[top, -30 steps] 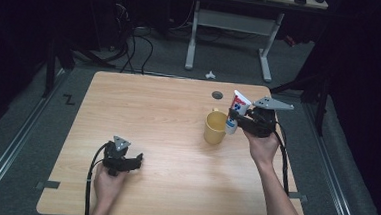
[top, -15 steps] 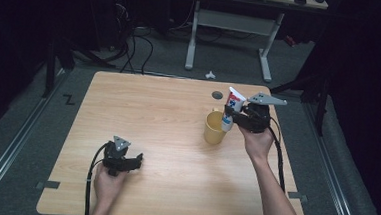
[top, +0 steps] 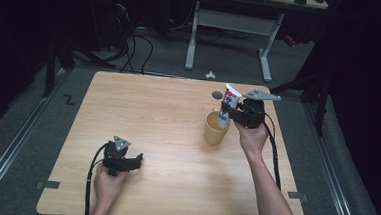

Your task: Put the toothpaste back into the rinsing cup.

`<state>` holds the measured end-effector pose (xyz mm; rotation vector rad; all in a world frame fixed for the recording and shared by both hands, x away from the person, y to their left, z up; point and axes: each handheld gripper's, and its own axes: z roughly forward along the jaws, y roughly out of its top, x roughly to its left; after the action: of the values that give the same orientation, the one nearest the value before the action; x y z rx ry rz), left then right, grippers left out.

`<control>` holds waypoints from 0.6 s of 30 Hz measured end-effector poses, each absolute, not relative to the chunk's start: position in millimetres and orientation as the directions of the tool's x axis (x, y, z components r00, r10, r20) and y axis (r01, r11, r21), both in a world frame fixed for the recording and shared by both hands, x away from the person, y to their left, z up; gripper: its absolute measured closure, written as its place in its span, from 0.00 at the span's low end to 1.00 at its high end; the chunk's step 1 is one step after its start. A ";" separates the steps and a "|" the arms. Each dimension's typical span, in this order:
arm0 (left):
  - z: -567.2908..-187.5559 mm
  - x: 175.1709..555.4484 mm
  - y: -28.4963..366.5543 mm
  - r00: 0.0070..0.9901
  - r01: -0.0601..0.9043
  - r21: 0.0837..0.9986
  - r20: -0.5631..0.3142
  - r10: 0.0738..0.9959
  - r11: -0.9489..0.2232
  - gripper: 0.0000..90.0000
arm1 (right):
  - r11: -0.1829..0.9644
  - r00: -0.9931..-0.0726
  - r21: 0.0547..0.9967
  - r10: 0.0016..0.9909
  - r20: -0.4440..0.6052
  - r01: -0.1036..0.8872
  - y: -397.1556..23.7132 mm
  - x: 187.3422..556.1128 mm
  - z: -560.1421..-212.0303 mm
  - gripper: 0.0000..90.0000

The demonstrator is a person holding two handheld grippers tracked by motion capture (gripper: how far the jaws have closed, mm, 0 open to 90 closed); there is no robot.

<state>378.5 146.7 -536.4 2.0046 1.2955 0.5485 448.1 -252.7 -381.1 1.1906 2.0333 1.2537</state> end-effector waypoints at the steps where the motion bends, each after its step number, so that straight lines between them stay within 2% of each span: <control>1: -536.4 378.5 146.8 0.416 0.623 0.732 -0.013 0.909 -0.275 0.21 | 0.209 -0.513 0.877 0.857 0.048 0.431 -250.3 449.8 -381.6 0.73; 18: -536.3 378.5 146.8 0.418 0.623 0.732 -0.012 0.908 -0.277 0.21 | 0.266 -0.519 0.850 0.855 0.010 0.454 -234.7 462.9 -396.3 0.73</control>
<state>378.5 146.8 -536.3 2.0072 1.2937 0.5480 462.9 -234.7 -396.3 1.1812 2.0863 1.1701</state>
